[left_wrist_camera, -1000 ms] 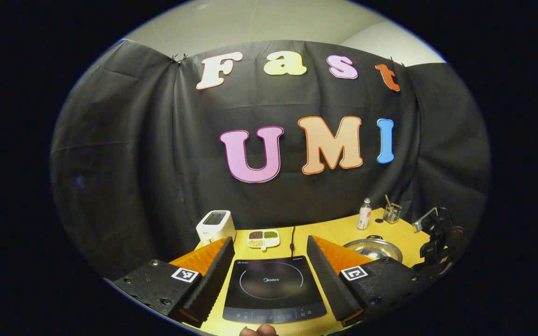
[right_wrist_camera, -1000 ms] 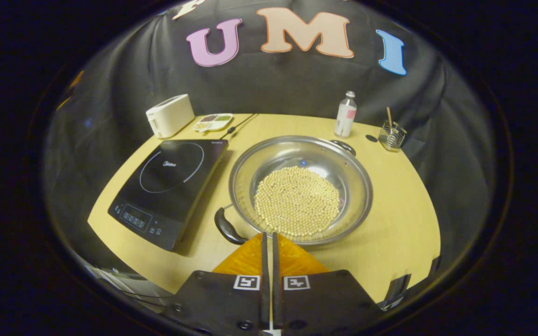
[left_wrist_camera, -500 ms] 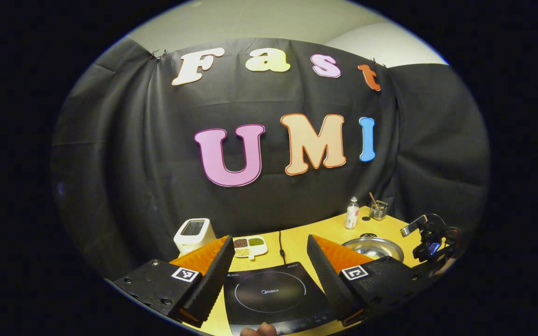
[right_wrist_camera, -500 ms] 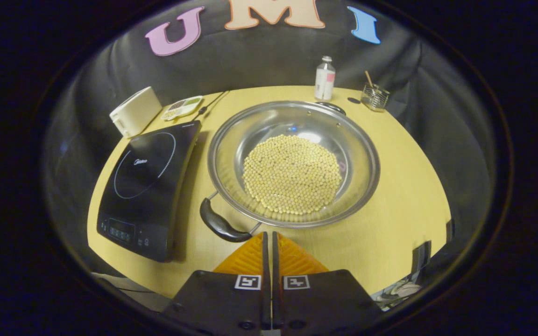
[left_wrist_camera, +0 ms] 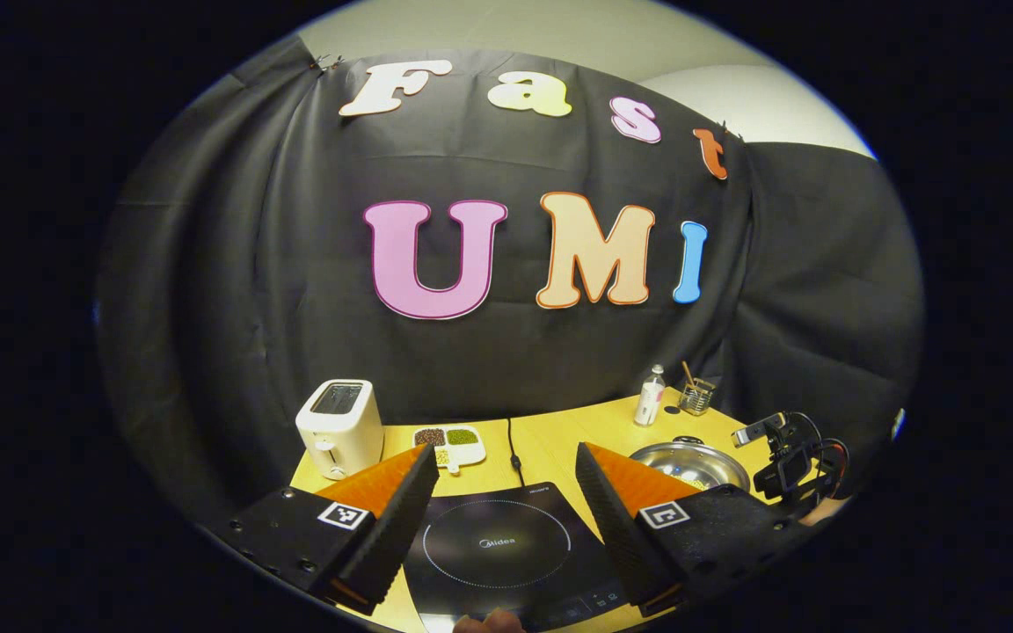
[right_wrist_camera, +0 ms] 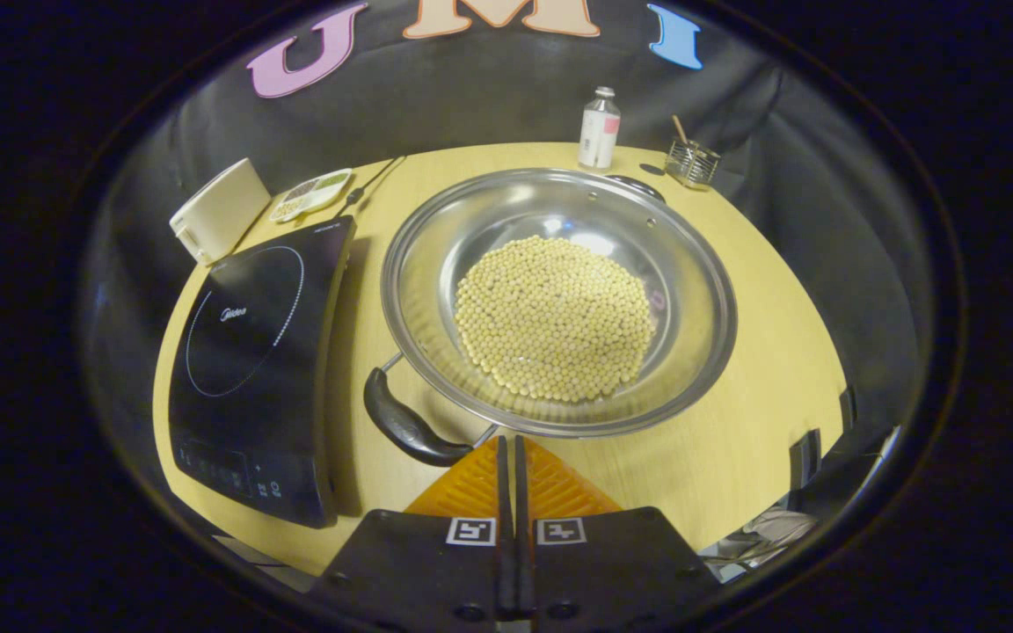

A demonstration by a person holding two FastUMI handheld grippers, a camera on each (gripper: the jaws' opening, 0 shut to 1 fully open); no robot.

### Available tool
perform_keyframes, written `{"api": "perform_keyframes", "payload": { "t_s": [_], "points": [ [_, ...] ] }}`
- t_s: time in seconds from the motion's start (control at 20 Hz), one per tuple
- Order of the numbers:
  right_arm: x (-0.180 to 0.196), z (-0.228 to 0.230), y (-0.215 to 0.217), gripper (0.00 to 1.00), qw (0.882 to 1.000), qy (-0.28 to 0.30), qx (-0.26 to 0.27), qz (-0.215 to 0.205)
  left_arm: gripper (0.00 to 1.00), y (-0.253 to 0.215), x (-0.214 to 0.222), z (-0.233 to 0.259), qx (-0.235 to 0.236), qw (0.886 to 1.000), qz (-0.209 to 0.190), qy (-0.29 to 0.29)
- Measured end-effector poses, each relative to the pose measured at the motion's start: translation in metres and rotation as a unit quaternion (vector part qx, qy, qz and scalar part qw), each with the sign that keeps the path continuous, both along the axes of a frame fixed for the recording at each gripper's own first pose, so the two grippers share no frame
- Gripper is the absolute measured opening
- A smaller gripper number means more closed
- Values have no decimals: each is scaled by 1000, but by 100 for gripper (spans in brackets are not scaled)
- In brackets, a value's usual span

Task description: First push the handle of the pot to place it horizontally, then grasp the pot with both hands and set it on the induction cooktop.

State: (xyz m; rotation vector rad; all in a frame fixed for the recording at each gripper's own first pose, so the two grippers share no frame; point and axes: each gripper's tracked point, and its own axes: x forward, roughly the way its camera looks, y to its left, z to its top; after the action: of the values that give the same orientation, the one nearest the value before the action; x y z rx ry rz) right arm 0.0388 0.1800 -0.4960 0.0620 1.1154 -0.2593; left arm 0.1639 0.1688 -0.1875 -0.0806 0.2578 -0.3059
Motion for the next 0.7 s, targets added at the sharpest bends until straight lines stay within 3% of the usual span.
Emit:
{"api": "perform_keyframes", "payload": {
  "t_s": [0.7],
  "points": [
    [33, -6, 43, 2, 995, -4, 62, -82, 96, 13, 12, -6, -4, 1000, -10, -5]
  ]
}}
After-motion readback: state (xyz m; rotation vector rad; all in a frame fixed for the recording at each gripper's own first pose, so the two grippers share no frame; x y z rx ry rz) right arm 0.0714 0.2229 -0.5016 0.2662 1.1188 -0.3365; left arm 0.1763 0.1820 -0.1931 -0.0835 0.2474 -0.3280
